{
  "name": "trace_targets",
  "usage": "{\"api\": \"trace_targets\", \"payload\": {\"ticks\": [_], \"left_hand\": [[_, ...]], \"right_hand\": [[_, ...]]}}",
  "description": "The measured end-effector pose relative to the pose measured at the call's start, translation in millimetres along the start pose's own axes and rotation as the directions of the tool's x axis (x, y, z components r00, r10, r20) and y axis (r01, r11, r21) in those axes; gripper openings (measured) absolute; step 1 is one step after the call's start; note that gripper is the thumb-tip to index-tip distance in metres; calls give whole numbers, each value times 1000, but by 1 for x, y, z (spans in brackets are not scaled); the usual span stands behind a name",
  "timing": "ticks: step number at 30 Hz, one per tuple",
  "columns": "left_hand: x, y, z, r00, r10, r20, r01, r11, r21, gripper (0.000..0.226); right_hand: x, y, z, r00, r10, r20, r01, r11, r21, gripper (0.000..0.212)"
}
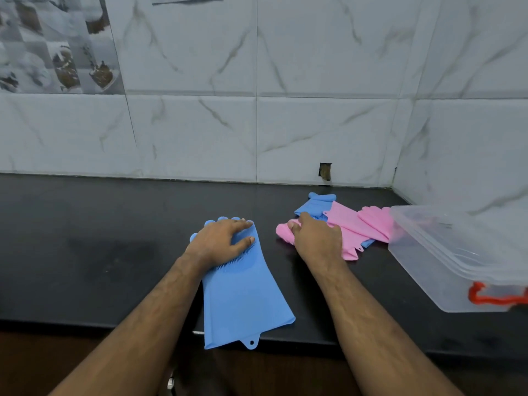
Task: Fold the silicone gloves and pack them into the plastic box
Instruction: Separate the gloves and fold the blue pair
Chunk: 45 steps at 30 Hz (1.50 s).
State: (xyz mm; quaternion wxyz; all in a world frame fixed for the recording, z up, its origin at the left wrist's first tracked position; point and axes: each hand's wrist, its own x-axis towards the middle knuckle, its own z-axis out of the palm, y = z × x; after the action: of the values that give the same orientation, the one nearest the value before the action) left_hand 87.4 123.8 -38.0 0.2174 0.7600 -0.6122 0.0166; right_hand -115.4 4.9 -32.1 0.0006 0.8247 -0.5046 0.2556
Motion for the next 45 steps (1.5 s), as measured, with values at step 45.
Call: {"api": "trace_targets", "payload": {"ticks": [45], "left_hand": [[71, 85, 34, 998, -32, 57, 61, 767, -639, 46]], "right_hand": [[87, 35, 25, 999, 23, 33, -23, 1000, 6, 23]]}}
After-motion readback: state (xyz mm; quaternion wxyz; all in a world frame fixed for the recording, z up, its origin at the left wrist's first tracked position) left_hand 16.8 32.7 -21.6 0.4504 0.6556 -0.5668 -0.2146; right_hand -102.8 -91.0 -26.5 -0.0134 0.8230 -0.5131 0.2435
